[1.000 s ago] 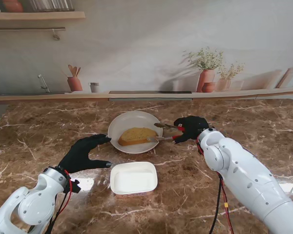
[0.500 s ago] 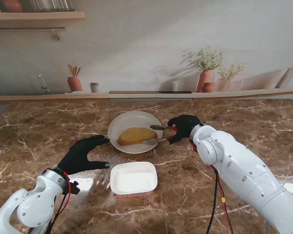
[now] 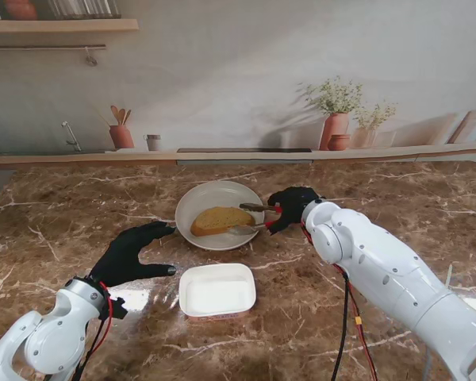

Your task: Pack bread into a bento box with kitchen tongs

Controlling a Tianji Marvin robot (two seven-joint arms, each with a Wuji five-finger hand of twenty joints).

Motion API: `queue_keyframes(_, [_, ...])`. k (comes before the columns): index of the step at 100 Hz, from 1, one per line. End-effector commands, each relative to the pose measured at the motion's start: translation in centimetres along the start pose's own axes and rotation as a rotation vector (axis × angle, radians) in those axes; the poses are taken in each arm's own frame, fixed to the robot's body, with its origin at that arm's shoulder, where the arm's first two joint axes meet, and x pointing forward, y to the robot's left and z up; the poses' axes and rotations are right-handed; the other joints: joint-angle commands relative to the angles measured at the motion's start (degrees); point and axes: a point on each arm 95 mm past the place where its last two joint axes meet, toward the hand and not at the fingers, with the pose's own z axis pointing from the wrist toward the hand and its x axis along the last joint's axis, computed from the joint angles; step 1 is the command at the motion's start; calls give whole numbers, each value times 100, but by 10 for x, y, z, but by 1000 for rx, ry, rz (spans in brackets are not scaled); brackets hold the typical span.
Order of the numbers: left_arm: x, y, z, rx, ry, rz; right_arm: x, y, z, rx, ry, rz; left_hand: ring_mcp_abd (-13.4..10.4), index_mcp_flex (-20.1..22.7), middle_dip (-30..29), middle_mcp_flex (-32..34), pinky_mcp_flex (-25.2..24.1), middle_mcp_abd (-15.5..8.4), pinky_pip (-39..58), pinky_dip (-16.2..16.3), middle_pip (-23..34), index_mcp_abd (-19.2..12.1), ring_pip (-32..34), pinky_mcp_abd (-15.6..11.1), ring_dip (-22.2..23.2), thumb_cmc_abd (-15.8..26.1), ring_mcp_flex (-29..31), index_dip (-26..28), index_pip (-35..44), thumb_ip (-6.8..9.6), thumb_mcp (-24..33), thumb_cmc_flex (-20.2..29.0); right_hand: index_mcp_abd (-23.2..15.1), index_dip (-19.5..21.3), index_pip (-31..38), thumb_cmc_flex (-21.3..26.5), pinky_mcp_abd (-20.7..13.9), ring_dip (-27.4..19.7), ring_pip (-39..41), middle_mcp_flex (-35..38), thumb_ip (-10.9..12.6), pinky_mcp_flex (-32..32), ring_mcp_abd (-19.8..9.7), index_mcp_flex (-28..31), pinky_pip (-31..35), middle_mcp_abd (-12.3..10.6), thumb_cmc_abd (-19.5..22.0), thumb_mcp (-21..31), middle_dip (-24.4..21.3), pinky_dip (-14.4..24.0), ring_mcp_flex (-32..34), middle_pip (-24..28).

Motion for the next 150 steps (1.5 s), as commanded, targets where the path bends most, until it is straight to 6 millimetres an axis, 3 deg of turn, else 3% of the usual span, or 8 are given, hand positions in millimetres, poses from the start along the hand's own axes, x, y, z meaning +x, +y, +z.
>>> queue_keyframes(1, [-1,3,-2,-2,-6,-5,0,-5,2,15,5,-8,-245,-16,-24,-68,10,-78,-227,-106,-12,-36,-64,-328,-64,122,-130,35,39,106,166,-131,-258,88,209,150,-519,94,309,302,245,444,-76,293,692,-87,34,183,-20,156,391,148])
queue_keyframes(9, [-1,3,-3,-2,-7,-6,0,-8,3,7,14,-17,-236,-10,-25,-63,7,-77,-238,-111,-12,-40,-67,-327,-66,142,-135,39,47,110,169,-134,-480,83,245,229,-470,56,441,624,221,657,-56,562,827,-95,333,338,-18,60,622,144])
queue_keyframes(21, [-1,3,-4,-4,-9,-7,0,-10,4,7,16,-12,-242,-8,-27,-67,4,-74,-264,-123,-16,-39,-70,-335,-67,131,-141,47,62,116,176,-119,-718,55,309,-186,-428,-15,533,829,-72,727,-21,778,972,-103,399,1837,24,-68,722,83])
queue_keyframes(41, [-2,3,-4,-7,-10,-4,2,-10,7,-7,16,-16,-254,-4,-24,-74,14,-75,-307,-143,-13,-66,-69,-350,-66,140,-144,62,89,114,178,-133,-1095,106,560,-92,-414,59,747,1211,-200,913,-53,1316,1299,-224,222,2335,85,44,855,136])
queue_keyframes(47, [-2,2,-4,-6,-11,-7,3,-9,9,-20,16,-26,-252,-6,-22,-67,12,-74,-320,-149,-8,-57,-67,-352,-65,135,-146,65,94,114,179,-130,-1275,-606,1198,140,-381,98,837,1424,-747,1017,-81,1399,1391,-271,106,2388,151,143,953,137])
queue_keyframes(54, [-2,2,-5,-4,-13,-6,4,-8,10,-30,18,-32,-247,-6,-21,-65,16,-71,-331,-154,-6,-62,-65,-351,-63,147,-144,68,98,114,177,-135,-1396,-1338,2190,311,-293,181,965,1663,-973,1122,-47,1411,1472,-282,140,2639,248,196,1016,165])
queue_keyframes(70, [-3,2,-6,-5,-14,-7,5,-9,12,-25,43,-48,-245,-5,-19,-62,20,-69,-342,-157,-2,-64,-61,-349,-60,157,-143,72,105,115,179,-139,-1427,-1710,2906,756,-159,355,1215,1846,-979,1238,18,1361,1595,-194,568,2476,432,260,1015,126])
queue_keyframes(150, [-4,0,-5,1,-16,-2,-11,-14,-20,-182,55,139,-246,-49,-33,-95,24,-67,-476,-216,-29,-51,-88,-362,-69,216,-172,72,101,131,167,-145,-1197,-1716,3145,881,334,685,1670,2324,-1015,1264,296,1608,1825,24,75,3057,65,608,989,-28])
